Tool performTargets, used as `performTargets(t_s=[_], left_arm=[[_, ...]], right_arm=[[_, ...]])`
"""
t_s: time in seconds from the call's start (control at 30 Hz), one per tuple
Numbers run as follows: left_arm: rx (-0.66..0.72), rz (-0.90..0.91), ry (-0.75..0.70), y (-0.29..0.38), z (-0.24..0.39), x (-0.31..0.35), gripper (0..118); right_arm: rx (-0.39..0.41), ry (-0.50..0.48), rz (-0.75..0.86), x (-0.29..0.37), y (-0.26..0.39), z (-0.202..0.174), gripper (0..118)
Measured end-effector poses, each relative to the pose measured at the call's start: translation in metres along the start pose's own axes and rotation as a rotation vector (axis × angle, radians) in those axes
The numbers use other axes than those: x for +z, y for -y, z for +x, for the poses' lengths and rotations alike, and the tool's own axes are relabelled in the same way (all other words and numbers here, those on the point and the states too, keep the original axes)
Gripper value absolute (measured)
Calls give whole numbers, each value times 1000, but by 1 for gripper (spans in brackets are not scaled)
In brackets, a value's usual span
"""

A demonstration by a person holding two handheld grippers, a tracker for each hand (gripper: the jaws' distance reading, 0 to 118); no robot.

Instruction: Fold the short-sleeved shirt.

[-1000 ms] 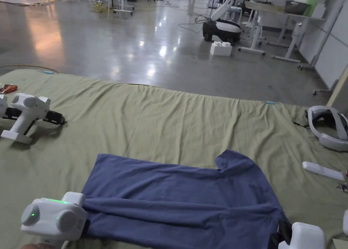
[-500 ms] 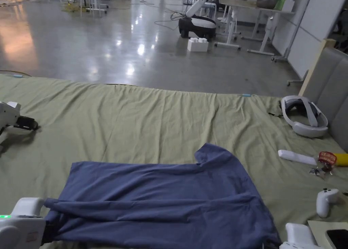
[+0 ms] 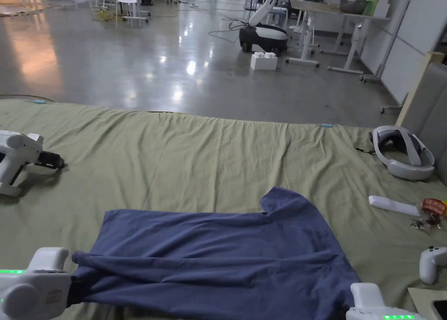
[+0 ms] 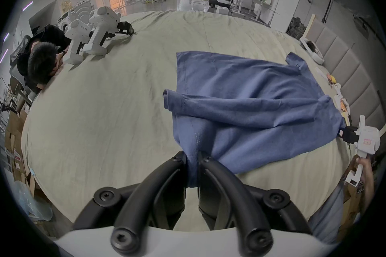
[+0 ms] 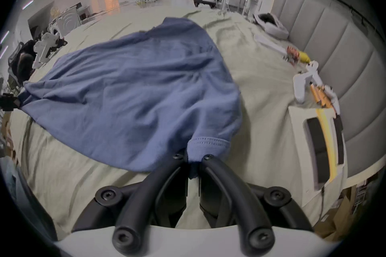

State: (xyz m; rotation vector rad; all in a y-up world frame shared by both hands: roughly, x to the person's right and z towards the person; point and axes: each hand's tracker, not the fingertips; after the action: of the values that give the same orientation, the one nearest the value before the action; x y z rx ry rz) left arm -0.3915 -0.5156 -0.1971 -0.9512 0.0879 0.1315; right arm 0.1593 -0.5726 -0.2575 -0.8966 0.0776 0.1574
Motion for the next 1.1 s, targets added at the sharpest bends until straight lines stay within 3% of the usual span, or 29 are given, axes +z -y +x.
performTargets(t_s=[0.13, 0.37, 0.7, 1.0, 1.07, 1.1], left_arm=[[13, 42, 35, -14, -3, 26, 12], [11, 93, 51, -17, -18, 74, 12], [51, -47, 31, 84, -36, 75, 13], [56, -125, -10, 134, -34, 27, 13], [87, -109, -12, 131, -35, 29, 13], [100, -103, -14, 127, -34, 33, 15]], right_arm=[[-14, -20, 56, 43, -15, 9, 11], [61, -16, 97, 93, -10, 19, 11], [124, -28, -59, 110, 78, -4, 11], [54, -11, -111, 73, 113, -13, 11], [23, 0, -105, 75, 109, -12, 16], [12, 15, -86, 79, 105, -12, 29]])
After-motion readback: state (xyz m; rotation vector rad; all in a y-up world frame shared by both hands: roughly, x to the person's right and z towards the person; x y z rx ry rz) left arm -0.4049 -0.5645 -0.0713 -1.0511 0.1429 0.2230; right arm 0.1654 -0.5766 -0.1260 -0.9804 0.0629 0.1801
